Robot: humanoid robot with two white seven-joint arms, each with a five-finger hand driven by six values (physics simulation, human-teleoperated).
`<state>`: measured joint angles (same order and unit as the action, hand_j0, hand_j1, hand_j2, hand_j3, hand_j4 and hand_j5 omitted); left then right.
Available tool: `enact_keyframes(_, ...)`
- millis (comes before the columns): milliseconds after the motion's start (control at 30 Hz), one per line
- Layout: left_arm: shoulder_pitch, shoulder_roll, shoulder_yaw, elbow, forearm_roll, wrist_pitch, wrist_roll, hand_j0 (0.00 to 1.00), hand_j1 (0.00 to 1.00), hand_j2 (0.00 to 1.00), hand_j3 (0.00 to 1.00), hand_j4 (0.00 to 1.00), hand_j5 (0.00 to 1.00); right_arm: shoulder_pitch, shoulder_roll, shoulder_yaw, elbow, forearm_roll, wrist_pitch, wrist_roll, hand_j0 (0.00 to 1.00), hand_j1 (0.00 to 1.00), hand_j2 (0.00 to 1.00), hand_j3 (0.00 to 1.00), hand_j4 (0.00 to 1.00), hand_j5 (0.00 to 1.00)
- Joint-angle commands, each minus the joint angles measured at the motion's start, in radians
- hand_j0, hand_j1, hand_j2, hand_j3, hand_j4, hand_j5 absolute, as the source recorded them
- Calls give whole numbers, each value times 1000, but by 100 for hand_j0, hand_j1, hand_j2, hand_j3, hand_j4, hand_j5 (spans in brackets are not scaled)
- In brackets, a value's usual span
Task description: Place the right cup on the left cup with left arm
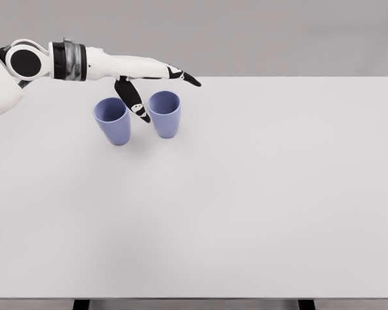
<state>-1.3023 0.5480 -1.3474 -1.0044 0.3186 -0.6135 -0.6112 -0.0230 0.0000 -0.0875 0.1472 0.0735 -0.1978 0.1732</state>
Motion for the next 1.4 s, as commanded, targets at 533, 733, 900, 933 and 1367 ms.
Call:
enact_keyframes(533,32,-74,34,101,-130,3,21,100,100,100,100,100,100,0,0,0,0,0,0,0,100,100,100,100,100,100)
enact_keyframes(733,35,-82,34,142,-131,3,28,100,100,100,100,100,100,0,0,0,0,0,0,0,100,100,100,100,100,100)
enact_keyframes(900,37,-109,48,190,-171,3,30,100,100,100,100,100,100,0,0,0,0,0,0,0,100,100,100,100,100,100)
enact_keyframes(933,40,-117,48,194,-173,3,30,100,100,100,100,100,100,0,0,0,0,0,0,0,100,100,100,100,100,100)
enact_keyframes(1367,51,-128,51,214,-173,3,31,100,100,100,100,100,100,0,0,-1,0,0,0,0,100,100,100,100,100,100)
